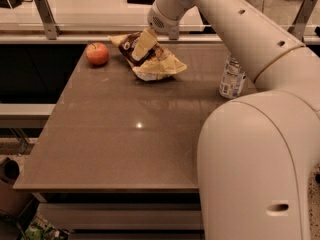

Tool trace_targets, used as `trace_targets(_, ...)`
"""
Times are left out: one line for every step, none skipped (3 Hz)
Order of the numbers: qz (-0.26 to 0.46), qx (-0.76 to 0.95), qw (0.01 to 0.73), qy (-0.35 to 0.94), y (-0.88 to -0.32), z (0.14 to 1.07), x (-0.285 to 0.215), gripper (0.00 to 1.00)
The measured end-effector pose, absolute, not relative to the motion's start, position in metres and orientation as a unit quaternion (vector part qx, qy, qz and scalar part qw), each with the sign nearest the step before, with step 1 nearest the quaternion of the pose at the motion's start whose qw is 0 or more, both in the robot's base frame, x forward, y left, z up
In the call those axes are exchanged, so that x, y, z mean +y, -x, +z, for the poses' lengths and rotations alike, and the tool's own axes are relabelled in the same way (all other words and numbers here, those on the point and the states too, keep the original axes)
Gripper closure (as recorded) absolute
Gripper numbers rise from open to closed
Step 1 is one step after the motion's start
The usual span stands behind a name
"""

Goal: Move brown chip bag near apple

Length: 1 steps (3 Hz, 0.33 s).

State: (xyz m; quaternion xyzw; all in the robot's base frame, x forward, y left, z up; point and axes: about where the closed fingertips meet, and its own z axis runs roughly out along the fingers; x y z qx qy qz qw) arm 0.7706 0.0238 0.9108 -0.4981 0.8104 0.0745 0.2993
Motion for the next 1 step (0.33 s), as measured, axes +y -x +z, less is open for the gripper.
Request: trace_targets(0.075,0.81,0.299,0.498,-0.7706,0.9106,0.0239,0.0)
